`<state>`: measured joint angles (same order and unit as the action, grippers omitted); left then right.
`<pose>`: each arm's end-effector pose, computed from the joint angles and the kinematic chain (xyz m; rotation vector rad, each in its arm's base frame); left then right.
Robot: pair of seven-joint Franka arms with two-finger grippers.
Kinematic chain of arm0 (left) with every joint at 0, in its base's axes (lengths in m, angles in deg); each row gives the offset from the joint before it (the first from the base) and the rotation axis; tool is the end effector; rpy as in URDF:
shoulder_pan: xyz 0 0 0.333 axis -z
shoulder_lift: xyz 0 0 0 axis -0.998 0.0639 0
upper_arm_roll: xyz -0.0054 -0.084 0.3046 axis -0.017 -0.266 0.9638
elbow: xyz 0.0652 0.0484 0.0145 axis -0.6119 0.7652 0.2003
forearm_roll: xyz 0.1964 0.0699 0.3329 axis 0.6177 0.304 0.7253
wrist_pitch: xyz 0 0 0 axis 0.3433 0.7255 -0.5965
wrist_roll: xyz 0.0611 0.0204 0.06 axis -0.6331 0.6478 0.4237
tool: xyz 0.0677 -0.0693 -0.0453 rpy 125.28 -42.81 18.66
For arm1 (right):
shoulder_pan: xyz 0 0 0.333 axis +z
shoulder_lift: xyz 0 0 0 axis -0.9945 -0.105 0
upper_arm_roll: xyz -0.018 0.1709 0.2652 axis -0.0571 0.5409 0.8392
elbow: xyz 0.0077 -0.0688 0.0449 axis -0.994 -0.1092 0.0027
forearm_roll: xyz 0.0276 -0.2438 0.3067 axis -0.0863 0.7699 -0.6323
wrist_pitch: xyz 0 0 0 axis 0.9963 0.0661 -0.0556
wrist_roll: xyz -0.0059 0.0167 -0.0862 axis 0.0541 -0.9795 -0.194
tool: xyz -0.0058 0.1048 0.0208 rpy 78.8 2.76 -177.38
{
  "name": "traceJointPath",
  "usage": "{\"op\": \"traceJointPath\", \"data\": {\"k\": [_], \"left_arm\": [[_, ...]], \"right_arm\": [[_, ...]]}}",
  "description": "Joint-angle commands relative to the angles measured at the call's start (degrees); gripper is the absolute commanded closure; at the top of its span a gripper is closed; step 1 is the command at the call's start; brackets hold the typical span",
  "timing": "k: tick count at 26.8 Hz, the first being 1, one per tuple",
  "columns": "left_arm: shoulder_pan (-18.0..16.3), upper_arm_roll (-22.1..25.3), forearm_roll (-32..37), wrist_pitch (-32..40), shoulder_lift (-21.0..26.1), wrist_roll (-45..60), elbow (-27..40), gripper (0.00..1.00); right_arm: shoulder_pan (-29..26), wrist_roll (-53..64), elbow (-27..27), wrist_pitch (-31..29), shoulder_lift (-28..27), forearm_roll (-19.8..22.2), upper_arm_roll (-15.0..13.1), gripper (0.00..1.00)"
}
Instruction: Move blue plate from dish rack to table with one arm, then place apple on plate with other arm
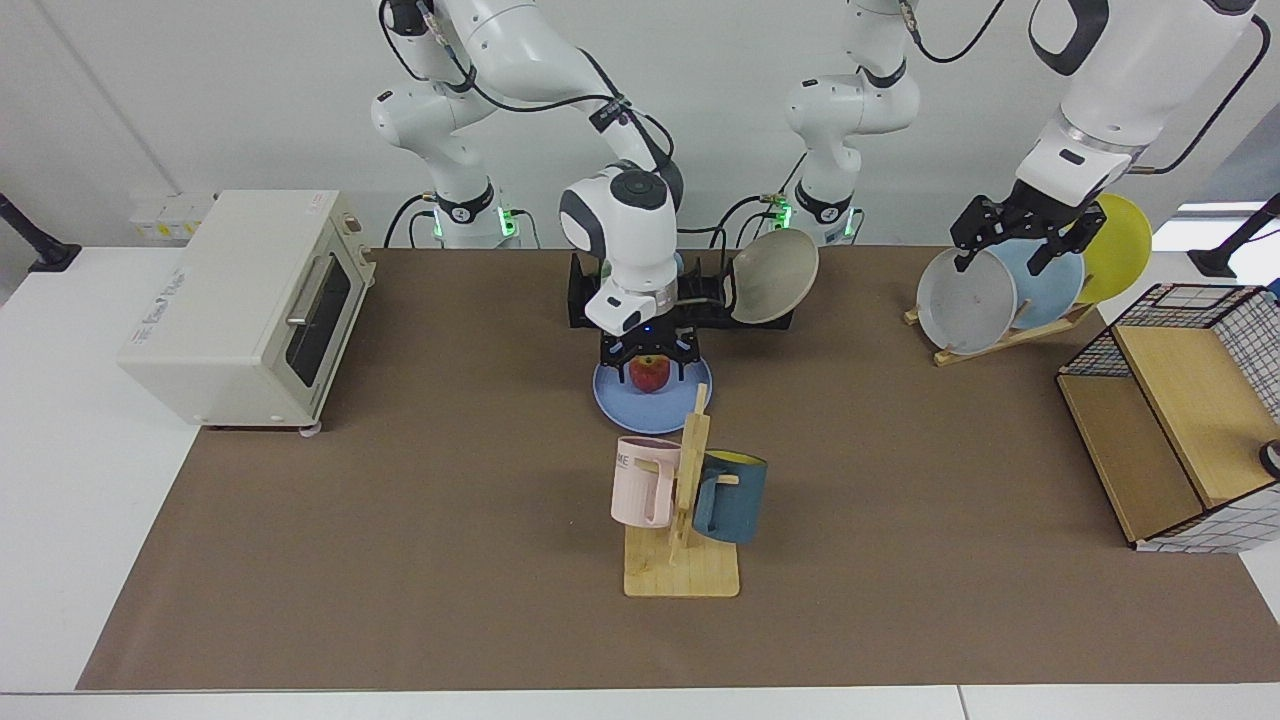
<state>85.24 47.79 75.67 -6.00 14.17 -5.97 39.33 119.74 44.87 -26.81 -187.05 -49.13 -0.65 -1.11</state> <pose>0.5462 -0.0011 0.6205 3.1146 -0.1528 -0.0287 0.5160 0.3605 0.3597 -3.0646 0.0506 -0.2535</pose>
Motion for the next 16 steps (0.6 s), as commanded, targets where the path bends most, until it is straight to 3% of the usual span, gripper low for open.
{"op": "traceJointPath", "data": {"k": [1, 9, 16], "left_arm": [[0.4, 0.3, -0.6, -0.4, -1.5, -0.7, 2.2, 0.00], [0.7, 0.3, -0.6, -0.4, -1.7, -0.6, 2.7, 0.00], [0.8, 0.0, -0.6, -0.3, -2.0, -0.3, 2.9, 0.00]], "right_arm": [[-5.9, 8.2, -0.4, 4.0, 4.8, -0.5, 0.4, 0.00], [-16.4, 27.2, 5.4, 16.7, 8.2, -0.6, 0.5, 0.00], [-23.0, 36.0, 7.7, 22.9, 10.4, -0.8, 0.2, 0.00]]}}
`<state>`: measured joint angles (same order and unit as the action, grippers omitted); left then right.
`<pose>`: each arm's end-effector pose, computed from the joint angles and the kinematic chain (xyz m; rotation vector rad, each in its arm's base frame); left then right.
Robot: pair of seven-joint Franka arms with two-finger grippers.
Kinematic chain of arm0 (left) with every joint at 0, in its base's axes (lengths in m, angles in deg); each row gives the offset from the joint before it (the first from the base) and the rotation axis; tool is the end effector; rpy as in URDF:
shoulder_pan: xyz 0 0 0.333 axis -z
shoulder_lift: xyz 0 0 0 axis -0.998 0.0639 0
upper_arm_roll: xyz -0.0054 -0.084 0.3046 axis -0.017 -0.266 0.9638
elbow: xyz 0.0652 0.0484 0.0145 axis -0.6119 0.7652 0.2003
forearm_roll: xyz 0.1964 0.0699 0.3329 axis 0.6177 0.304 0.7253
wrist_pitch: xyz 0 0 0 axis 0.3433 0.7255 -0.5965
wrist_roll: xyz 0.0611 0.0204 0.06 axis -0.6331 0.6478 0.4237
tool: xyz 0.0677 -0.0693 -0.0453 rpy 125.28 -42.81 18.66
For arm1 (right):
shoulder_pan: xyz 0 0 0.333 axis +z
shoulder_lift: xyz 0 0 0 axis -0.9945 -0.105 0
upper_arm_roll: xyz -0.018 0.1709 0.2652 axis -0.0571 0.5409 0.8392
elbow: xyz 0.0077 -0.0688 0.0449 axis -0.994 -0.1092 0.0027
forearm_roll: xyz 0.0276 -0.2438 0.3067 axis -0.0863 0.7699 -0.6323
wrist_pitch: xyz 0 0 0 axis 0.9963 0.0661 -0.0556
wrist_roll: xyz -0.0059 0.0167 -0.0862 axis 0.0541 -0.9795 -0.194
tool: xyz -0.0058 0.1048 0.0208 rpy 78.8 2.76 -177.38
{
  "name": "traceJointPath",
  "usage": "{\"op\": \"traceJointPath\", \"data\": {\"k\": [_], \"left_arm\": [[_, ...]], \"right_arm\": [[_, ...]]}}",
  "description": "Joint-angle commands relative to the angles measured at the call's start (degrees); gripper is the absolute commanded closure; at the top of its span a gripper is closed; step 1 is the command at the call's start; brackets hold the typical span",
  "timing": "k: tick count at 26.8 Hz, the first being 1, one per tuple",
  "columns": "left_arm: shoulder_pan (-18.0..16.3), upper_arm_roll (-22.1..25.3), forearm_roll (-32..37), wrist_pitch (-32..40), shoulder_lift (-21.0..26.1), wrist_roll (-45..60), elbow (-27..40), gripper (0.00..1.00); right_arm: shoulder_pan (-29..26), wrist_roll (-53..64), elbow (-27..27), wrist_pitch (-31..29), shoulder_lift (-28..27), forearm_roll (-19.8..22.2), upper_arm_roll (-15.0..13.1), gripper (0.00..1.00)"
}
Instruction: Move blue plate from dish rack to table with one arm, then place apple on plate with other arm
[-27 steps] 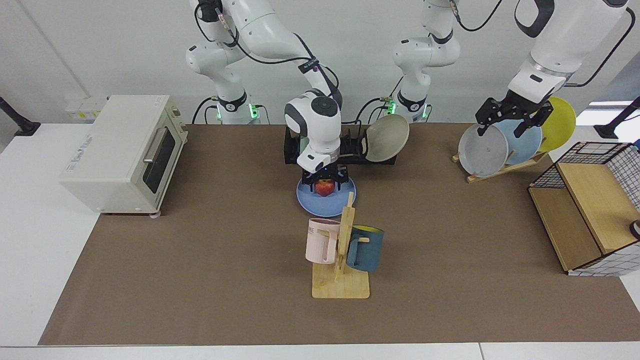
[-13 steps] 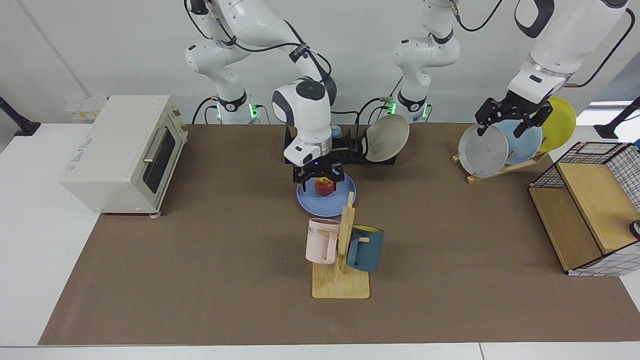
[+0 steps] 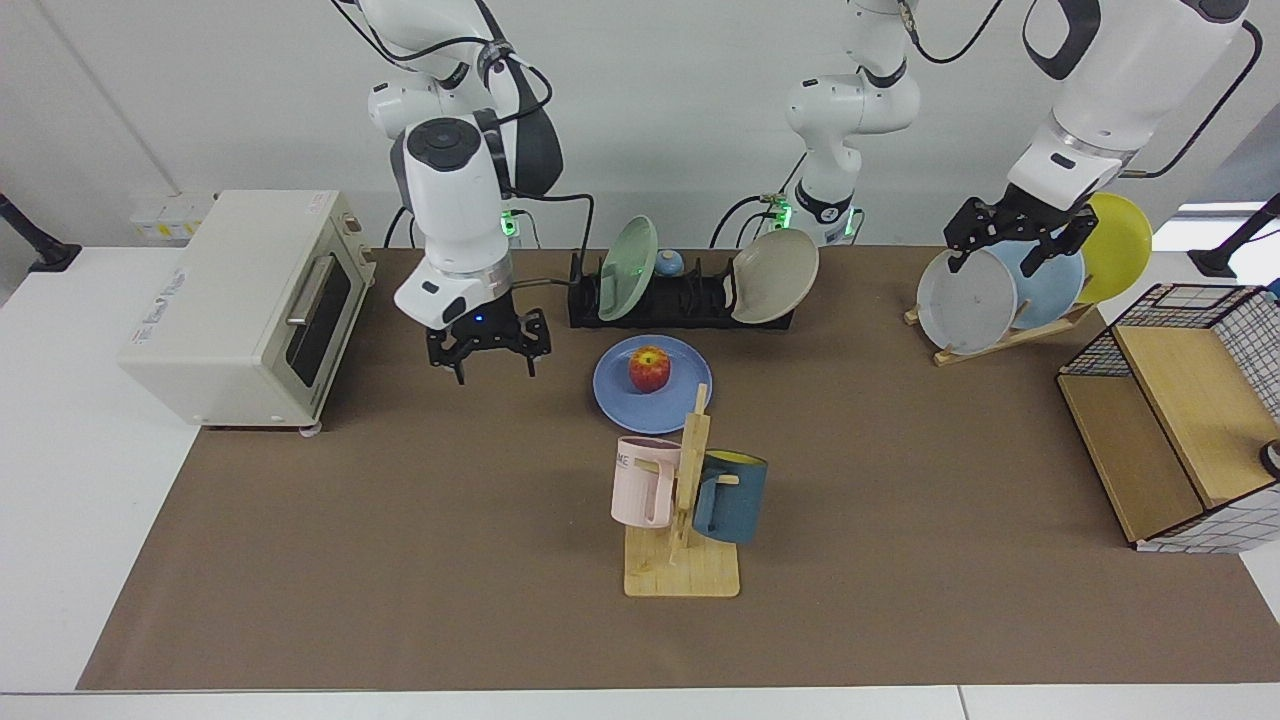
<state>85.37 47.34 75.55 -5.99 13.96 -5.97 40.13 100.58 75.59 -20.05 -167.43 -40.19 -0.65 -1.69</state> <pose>0.5447 -0.0069 0.6159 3.1114 -0.1682 -0.0450 0.5877 0.1571 0.4781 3.0960 0.2221 0.1745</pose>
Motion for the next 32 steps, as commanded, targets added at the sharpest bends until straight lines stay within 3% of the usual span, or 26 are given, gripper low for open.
{"op": "traceJointPath", "data": {"k": [1, 7, 15, 32], "left_arm": [[0.7, 0.4, -0.5, -0.3, -1.8, -0.3, 2.1, 0.00], [0.6, 0.4, -0.5, -0.4, -1.8, -0.6, 2.3, 0.00], [0.4, 0.4, -0.5, -0.6, -1.8, -0.7, 2.4, 0.00], [0.5, 0.4, -0.5, -0.4, -1.8, -0.6, 2.6, 0.00]], "right_arm": [[-4.6, 6.1, 1.0, 4.3, 1.9, -0.8, 0.8, 0.00], [-8.2, 9.9, 1.2, 8.4, 4.5, -5.7, 0.6, 0.00], [-11.2, 12.9, 1.4, 11.5, 8.3, -5.0, 0.3, 0.00], [-15.2, 12.6, 1.3, 12.5, 10.8, -5.3, 0.0, 0.00]]}}
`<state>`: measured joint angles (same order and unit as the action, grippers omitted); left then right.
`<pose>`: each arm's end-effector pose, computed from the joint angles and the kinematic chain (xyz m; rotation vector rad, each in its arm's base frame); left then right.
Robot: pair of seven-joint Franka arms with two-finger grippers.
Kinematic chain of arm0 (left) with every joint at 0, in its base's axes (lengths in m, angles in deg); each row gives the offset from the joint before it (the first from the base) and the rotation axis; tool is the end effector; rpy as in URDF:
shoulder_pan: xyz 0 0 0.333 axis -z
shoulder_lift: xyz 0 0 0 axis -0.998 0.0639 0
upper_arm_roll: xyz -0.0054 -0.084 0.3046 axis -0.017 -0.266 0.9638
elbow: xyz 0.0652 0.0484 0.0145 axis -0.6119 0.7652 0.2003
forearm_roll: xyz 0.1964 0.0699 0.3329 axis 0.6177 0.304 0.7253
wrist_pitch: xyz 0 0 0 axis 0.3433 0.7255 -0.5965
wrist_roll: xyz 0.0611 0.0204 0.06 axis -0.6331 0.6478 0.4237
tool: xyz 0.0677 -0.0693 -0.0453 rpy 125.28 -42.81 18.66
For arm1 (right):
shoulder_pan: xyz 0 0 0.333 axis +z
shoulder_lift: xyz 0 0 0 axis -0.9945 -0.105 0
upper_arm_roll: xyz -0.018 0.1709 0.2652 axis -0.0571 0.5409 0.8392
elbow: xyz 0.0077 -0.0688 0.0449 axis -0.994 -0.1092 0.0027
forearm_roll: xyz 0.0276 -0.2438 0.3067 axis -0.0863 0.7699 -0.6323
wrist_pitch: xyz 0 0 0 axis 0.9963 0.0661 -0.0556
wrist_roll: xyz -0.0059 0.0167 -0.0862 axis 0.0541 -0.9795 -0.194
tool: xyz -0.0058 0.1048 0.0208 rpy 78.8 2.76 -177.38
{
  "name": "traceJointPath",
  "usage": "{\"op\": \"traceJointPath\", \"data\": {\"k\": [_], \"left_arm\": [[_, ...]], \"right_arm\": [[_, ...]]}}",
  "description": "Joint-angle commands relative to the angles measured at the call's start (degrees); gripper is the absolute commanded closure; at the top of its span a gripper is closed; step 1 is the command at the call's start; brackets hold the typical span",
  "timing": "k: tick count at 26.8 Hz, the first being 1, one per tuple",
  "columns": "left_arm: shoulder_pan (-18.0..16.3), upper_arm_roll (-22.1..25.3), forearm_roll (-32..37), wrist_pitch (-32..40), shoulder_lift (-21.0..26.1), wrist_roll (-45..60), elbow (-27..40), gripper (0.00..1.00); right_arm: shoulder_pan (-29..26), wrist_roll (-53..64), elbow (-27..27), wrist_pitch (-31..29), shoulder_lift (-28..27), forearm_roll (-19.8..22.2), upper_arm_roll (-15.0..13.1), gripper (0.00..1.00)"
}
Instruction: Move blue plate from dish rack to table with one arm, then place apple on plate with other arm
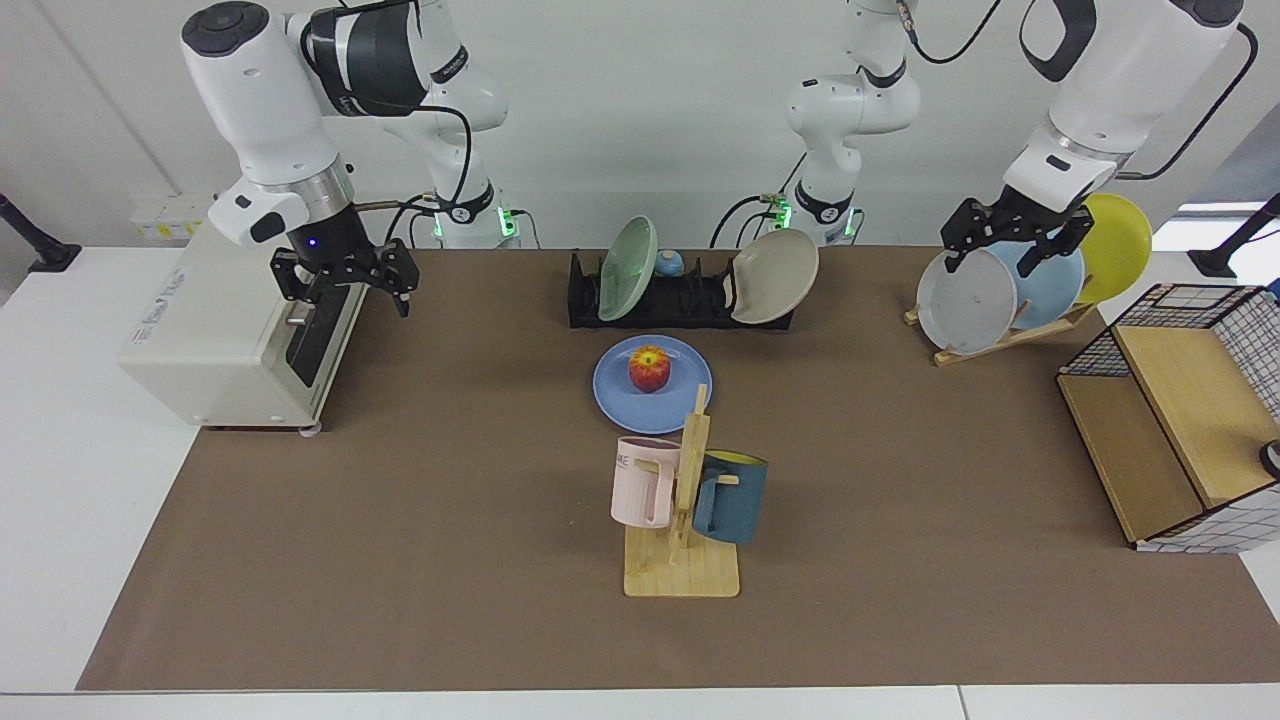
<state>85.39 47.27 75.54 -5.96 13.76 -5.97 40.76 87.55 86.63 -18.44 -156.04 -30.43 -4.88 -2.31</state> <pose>0.5432 -0.0078 0.6126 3.1106 -0.1705 -0.0575 0.5593 0.0162 0.5719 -3.1184 -0.1099 -0.1610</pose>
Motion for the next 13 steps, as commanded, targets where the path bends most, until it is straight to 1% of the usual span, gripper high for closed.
{"op": "traceJointPath", "data": {"k": [1, 13], "left_arm": [[0.5, 0.5, -0.5, -0.5, -1.6, -0.7, 1.9, 0.00], [0.4, 0.5, -0.5, -0.6, -2.0, -0.7, 2.5, 0.00]], "right_arm": [[-2.3, 1.4, -0.3, 1.0, 1.3, -1.0, 0.6, 0.00], [-3.7, 1.4, -0.3, 1.0, 1.4, -1.0, 0.8, 0.00]]}}
